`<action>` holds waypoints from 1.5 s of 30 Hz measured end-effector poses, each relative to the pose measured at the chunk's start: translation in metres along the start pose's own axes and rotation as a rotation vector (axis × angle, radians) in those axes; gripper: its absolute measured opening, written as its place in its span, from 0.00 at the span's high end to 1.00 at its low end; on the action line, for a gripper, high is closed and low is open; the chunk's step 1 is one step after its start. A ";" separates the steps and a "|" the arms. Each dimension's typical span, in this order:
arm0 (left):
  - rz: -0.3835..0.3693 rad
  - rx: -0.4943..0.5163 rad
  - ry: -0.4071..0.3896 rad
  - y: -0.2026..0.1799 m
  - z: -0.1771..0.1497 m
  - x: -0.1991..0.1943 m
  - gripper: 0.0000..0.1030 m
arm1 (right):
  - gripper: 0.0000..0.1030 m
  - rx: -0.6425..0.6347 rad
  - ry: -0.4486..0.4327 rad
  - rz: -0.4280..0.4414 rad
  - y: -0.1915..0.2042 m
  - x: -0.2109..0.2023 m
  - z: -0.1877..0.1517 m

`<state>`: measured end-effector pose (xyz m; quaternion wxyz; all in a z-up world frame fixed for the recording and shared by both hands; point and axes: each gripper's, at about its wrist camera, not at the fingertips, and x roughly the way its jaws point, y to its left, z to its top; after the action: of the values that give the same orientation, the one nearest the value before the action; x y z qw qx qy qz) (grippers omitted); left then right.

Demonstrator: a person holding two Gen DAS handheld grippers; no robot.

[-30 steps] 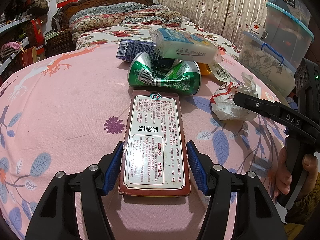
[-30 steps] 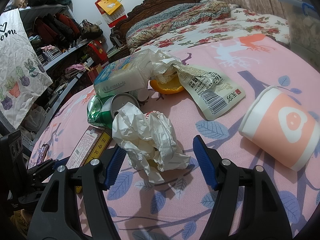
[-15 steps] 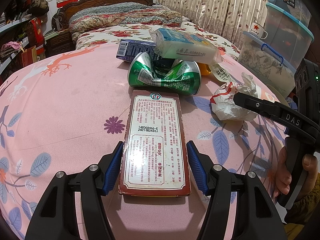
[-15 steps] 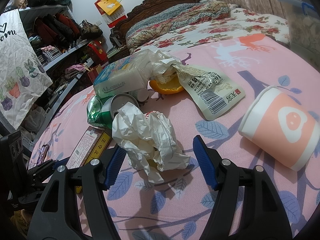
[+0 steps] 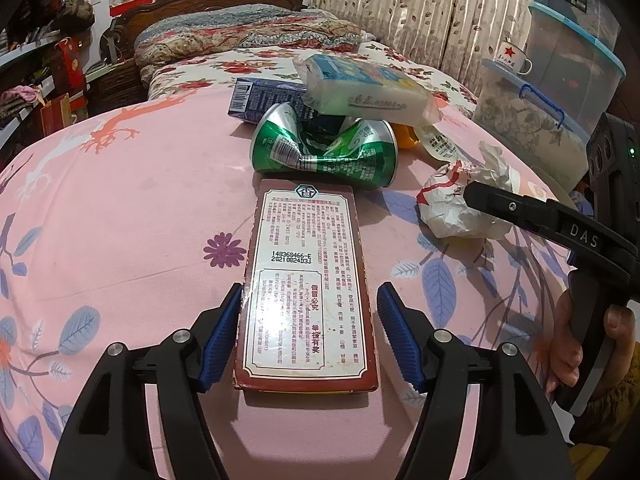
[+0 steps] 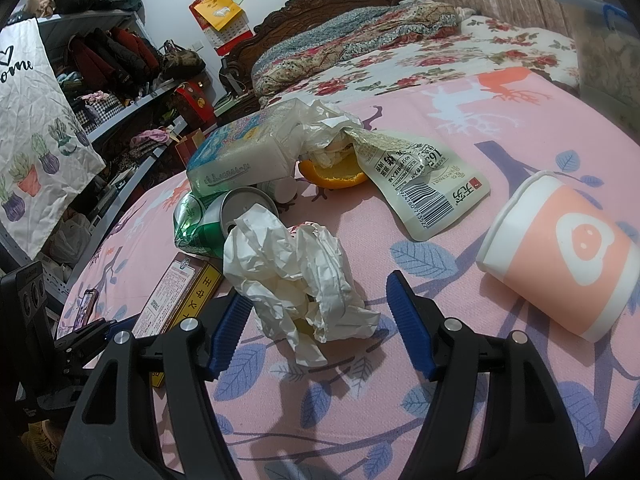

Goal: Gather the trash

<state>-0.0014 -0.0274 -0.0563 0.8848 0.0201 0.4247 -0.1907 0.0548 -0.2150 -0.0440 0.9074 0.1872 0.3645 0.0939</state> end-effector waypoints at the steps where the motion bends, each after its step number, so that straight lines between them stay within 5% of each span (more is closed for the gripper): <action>1: -0.001 0.000 0.000 0.000 0.000 0.000 0.37 | 0.33 0.000 0.000 0.000 0.000 0.000 0.000; 22: -0.018 0.000 0.002 0.005 0.002 -0.001 0.36 | 0.34 0.000 0.016 -0.009 -0.003 0.003 0.000; 32: -0.046 -0.050 0.030 0.012 0.012 0.002 0.25 | 0.23 -0.012 0.019 0.008 -0.003 0.004 0.001; 34: -0.002 -0.036 0.032 0.008 0.015 0.006 0.29 | 0.23 -0.011 0.016 0.011 -0.003 0.002 0.000; 35: 0.025 -0.023 0.028 0.006 0.015 0.007 0.44 | 0.23 -0.009 0.014 0.011 -0.003 0.002 -0.001; 37: 0.069 0.014 0.018 0.000 0.013 0.007 0.46 | 0.30 -0.009 0.017 0.012 -0.003 0.002 -0.002; 39: 0.064 0.018 0.013 0.000 0.010 0.005 0.46 | 0.58 -0.025 0.041 0.012 -0.001 0.005 -0.002; 45: 0.041 0.006 0.004 0.006 0.001 -0.002 0.46 | 0.60 -0.055 0.045 0.017 0.005 0.003 -0.005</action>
<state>0.0006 -0.0217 -0.0548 0.8876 0.0321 0.4254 -0.1736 0.0537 -0.2085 -0.0473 0.9028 0.1629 0.3806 0.1160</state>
